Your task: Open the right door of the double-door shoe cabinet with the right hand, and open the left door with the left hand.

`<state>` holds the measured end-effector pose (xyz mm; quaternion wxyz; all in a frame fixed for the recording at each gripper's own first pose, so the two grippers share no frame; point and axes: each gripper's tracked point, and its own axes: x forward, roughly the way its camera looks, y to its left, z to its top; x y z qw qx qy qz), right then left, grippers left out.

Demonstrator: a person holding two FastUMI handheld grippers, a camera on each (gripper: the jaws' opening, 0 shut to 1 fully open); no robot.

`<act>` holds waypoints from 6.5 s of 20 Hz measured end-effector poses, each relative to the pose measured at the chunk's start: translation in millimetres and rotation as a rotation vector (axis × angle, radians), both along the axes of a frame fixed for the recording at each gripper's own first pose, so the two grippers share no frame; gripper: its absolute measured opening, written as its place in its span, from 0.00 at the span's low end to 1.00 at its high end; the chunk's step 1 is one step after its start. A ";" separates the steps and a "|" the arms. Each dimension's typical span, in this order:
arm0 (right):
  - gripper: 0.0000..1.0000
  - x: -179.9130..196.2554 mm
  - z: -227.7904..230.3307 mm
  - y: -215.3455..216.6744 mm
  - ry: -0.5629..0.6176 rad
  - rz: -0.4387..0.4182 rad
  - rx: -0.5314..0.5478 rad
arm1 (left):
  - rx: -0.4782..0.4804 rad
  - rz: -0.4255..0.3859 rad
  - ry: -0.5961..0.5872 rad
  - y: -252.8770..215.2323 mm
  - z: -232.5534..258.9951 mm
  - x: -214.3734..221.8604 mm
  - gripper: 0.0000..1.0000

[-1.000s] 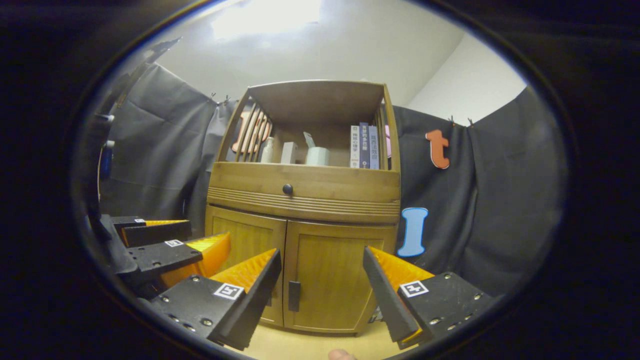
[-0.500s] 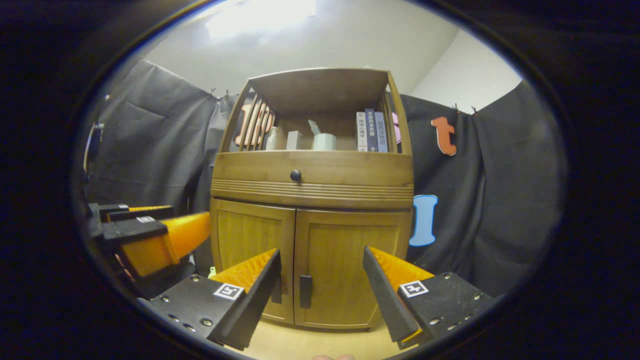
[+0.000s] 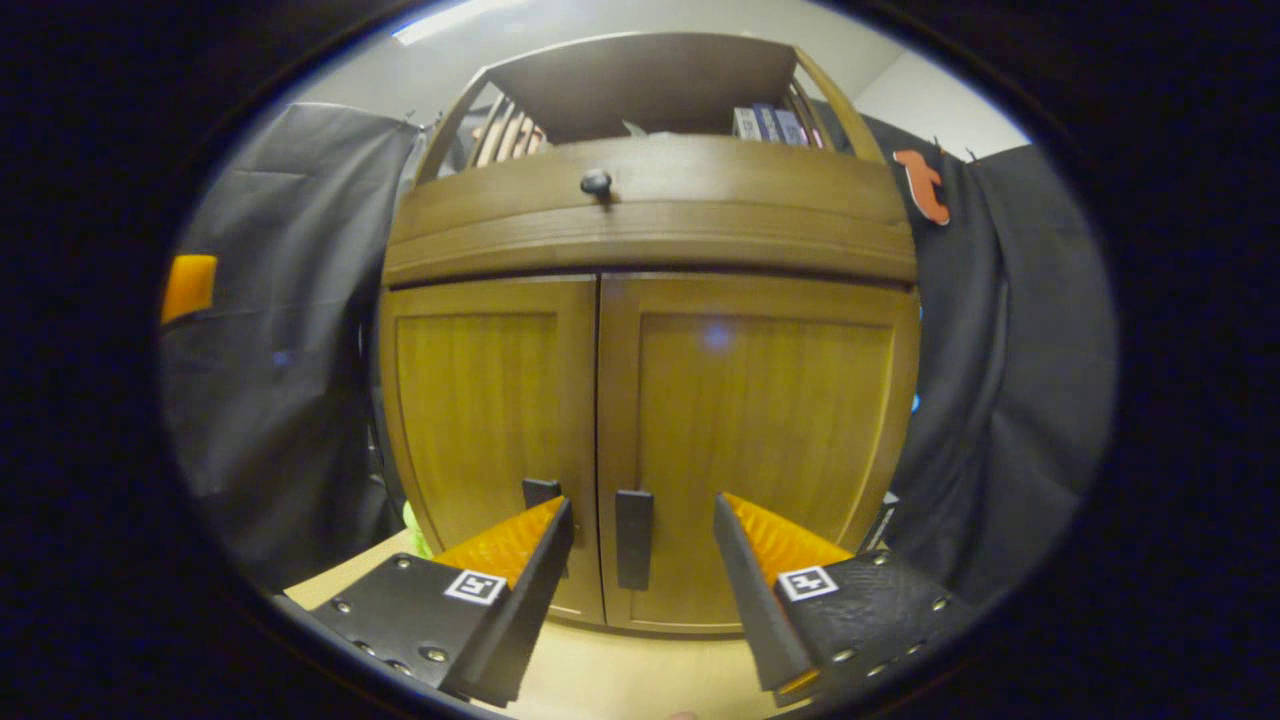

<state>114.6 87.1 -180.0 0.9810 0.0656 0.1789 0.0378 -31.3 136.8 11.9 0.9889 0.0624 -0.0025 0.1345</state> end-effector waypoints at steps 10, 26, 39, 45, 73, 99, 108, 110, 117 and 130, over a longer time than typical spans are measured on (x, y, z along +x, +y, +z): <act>0.68 57.1 -65.2 12.0 0.119 -0.054 -0.064 | 0.042 0.148 0.037 58.9 -5.0 -19.1 0.93; 0.26 48.7 -51.2 0.0 0.139 -0.087 0.022 | -0.002 0.009 0.062 14.2 -18.0 -3.9 0.93; 0.25 57.6 -21.5 -26.6 0.156 -0.156 0.050 | -0.043 -0.159 0.094 -57.6 -30.6 -5.8 0.93; 0.25 69.8 -9.4 -29.5 0.173 -0.202 0.056 | -0.052 -0.211 0.096 -81.5 -34.0 -3.5 0.93; 0.16 31.0 12.4 -169.0 0.122 -0.455 -0.094 | -0.082 -0.366 0.213 -134.1 -115.7 74.2 0.96; 0.16 -39.0 20.7 -244.4 0.146 -0.763 -0.155 | -0.117 -0.298 0.396 -105.5 -249.2 194.5 0.46; 0.16 -27.4 21.7 -235.0 0.136 -0.716 -0.137 | -0.092 -0.303 0.401 -103.2 -246.0 185.5 0.35; 0.16 -26.9 21.3 -231.7 0.134 -0.701 -0.132 | -0.092 -0.302 0.400 -100.8 -244.8 171.4 0.34; 0.16 -28.2 19.9 -221.6 0.140 -0.643 -0.119 | -0.100 -0.296 0.391 -93.3 -235.7 140.7 0.33; 0.16 -15.3 26.5 -190.9 0.126 -0.526 -0.103 | -0.127 -0.238 0.377 -69.9 -223.0 85.5 0.34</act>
